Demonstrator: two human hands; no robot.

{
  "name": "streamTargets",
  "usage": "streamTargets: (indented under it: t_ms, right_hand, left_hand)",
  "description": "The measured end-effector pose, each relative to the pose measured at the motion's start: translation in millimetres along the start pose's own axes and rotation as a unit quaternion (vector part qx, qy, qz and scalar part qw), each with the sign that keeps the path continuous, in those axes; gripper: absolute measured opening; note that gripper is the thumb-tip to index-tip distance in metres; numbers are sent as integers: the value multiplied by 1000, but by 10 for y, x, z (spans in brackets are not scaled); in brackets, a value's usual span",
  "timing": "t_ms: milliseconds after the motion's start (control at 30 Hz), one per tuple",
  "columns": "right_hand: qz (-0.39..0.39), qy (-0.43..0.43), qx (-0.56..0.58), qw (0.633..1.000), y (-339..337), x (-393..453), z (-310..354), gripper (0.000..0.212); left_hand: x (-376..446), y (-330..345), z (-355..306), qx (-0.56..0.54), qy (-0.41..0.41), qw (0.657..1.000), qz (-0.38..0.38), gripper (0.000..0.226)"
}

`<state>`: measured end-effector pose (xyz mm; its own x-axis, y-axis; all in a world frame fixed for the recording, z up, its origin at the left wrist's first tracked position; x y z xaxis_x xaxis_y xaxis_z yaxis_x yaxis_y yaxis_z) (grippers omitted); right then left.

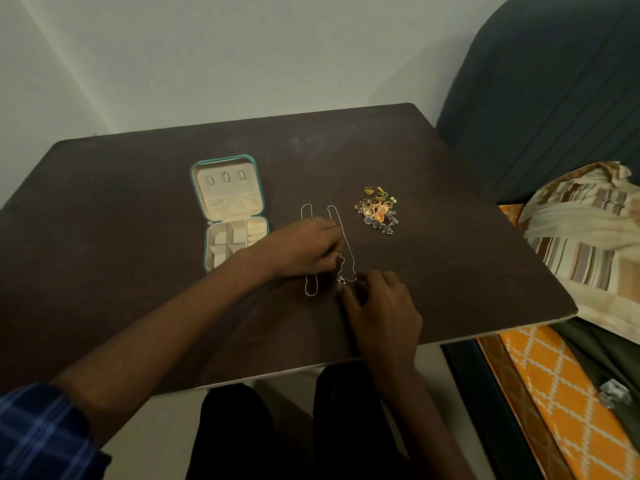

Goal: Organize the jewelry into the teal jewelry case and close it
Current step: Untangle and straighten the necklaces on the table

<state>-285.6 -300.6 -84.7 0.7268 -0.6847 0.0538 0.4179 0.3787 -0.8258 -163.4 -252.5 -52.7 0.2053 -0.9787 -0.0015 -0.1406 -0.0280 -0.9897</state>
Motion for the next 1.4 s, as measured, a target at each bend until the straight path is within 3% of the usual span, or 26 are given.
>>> streamTargets:
  t_ms: [133, 400, 600, 767, 1033, 1200, 1400]
  right_hand:
    - [-10, -1, 81, 997, -5, 72, 66, 38]
    - [-75, -56, 254, 963, -310, 171, 245, 7]
    - [-45, -55, 386, 920, -517, 140, 340, 28]
    - [-48, -63, 413, 907, -606, 133, 513, 9]
    - [62, -77, 432, 897, -420, 49, 421, 16]
    - [58, -10, 414, 908, -255, 16, 102, 18]
    - [15, 52, 306, 950, -215, 1, -195, 17]
  left_hand:
    - [-8, -239, -165, 0, 39, 998, -45, 11]
    - [-135, -1061, -556, 110, 127, 973, -157, 28]
    - [-237, -1677, -689, 125, 146, 961, -200, 24]
    - [-246, -1865, -835, 147, 159, 954, -208, 27]
    - [-293, -1949, -492, 147, 88, 964, -205, 12]
    - [-233, -1848, -107, 105, 29, 974, -201, 9]
    - [69, -1398, 350, 54, -49, 984, -161, 8]
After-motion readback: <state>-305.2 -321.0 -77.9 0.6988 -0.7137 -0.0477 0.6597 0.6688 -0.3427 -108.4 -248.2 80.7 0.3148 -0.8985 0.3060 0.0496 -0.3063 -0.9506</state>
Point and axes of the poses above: each hand's wrist, its own x-axis towards the middle knuckle, its own y-axis out of the palm, z = x × y, the point moved 8 cm from there along x, towards the middle knuckle, and after that the axes turned 8 degrees about y, right-handed, at the moved point
